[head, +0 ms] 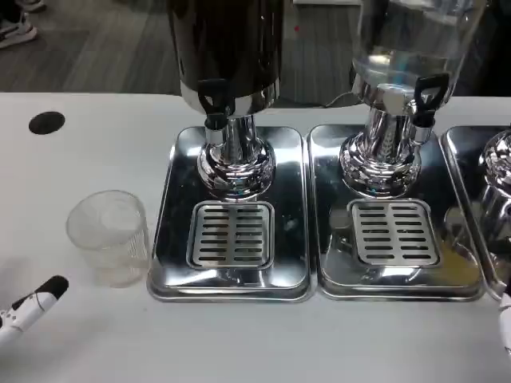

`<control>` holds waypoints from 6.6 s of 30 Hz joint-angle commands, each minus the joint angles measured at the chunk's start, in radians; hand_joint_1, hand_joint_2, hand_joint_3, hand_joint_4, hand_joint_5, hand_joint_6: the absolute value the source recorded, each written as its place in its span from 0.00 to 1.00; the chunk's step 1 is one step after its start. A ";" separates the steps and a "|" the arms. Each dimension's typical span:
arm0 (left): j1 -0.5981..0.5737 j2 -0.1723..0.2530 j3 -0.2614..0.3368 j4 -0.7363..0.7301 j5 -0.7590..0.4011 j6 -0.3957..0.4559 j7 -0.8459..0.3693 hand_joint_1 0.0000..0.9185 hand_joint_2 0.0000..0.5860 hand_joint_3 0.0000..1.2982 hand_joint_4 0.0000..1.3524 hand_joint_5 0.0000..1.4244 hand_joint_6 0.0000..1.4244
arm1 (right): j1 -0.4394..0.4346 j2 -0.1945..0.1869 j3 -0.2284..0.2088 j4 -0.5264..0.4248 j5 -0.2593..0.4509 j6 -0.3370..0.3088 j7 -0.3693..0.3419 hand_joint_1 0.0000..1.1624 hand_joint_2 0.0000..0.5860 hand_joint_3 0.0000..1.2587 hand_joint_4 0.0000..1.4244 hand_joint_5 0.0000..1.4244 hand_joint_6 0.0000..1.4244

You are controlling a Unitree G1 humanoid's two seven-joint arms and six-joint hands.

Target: Grasp the cup under the faucet to collect the drink, then remove the cup.

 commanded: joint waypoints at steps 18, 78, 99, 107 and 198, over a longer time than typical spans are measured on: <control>-0.095 0.017 -0.097 0.003 0.088 0.089 0.059 0.44 0.08 0.00 0.01 0.07 0.11 | -0.008 -0.002 -0.010 -0.008 0.023 -0.001 0.001 0.52 1.00 0.35 0.23 0.19 0.13; -0.276 -0.019 -0.259 0.178 0.098 0.071 0.101 0.41 0.13 0.00 0.04 0.09 0.14 | 0.032 0.002 -0.062 -0.043 0.089 -0.059 0.004 0.52 1.00 0.35 0.24 0.20 0.13; -0.258 -0.023 -0.246 0.181 0.079 0.045 0.125 0.34 0.21 0.23 0.31 0.17 0.19 | 0.040 0.006 -0.063 -0.041 0.089 -0.064 0.000 0.53 0.99 0.35 0.24 0.20 0.13; -0.257 -0.024 -0.242 0.191 0.077 0.032 0.143 0.34 0.25 0.34 0.39 0.23 0.20 | 0.044 0.008 -0.066 -0.043 0.087 -0.066 0.000 0.53 0.99 0.35 0.24 0.20 0.13; -0.447 -0.134 -0.402 0.081 0.203 0.245 0.161 0.38 0.30 0.39 0.42 0.28 0.24 | 0.081 0.023 -0.093 -0.042 0.106 -0.112 0.006 0.53 0.99 0.35 0.24 0.20 0.13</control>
